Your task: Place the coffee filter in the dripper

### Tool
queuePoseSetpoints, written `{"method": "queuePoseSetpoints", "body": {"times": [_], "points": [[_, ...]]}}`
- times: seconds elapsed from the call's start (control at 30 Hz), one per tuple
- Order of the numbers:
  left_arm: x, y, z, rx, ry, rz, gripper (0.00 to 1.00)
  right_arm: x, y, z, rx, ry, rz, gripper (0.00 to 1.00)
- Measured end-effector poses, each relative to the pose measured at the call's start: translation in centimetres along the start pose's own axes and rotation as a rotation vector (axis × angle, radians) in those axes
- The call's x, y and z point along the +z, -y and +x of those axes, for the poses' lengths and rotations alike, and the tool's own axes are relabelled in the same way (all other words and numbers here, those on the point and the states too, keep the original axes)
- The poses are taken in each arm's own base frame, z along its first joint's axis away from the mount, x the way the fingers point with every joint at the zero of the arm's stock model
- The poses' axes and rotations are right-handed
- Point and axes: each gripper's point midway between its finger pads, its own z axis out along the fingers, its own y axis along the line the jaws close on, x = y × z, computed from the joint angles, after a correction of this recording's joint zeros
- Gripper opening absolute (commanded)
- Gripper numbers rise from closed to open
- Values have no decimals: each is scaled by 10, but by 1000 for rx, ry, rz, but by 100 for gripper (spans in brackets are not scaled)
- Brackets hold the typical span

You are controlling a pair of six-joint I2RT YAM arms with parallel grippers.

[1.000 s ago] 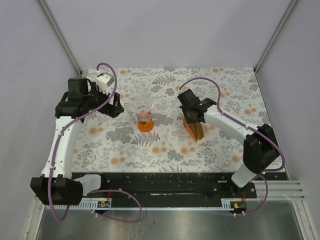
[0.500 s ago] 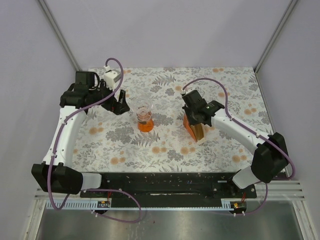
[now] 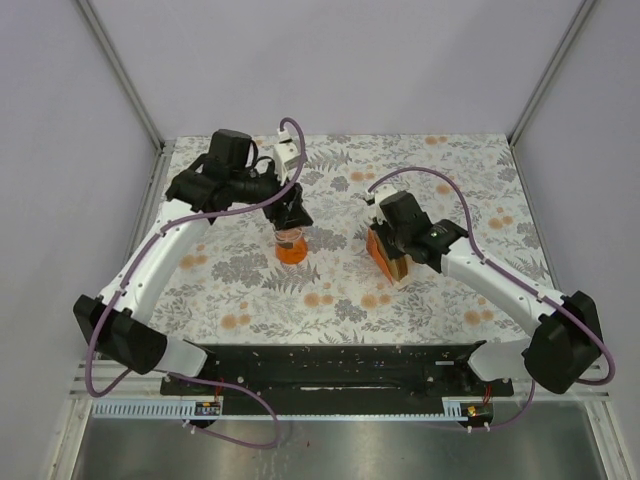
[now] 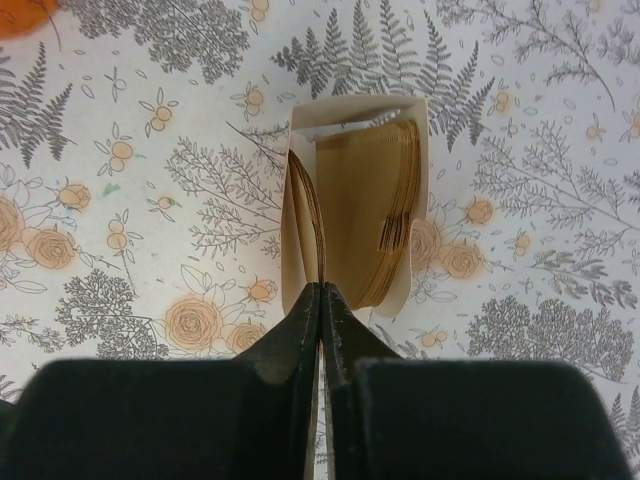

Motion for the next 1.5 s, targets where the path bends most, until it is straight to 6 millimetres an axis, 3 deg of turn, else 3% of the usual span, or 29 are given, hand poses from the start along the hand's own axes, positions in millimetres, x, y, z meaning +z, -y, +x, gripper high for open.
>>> {"method": "queuePoseSetpoints", "body": {"times": [0.13,0.23,0.4,0.67,0.87,1.03,1.3,1.5], "points": [[32,6,-13,76,47,81,59,-4,-1,-8,-26,43,-19,0],[61,16,-16,145,56,151,57,-5,-2,-3,-42,43,-31,0],[109,34,-2,225,56,252,57,-7,-2,8,-59,54,-48,0],[146,30,17,275,86,310,65,-14,-2,8,-78,142,-77,0],[173,22,30,295,76,322,65,-12,-4,4,-81,161,-94,0],[187,17,32,290,70,320,64,-6,-1,9,-71,136,-85,1],[191,18,31,277,70,312,64,15,-4,18,-54,77,-82,18],[191,20,30,268,69,314,65,14,-7,14,-23,73,-91,27]]}}
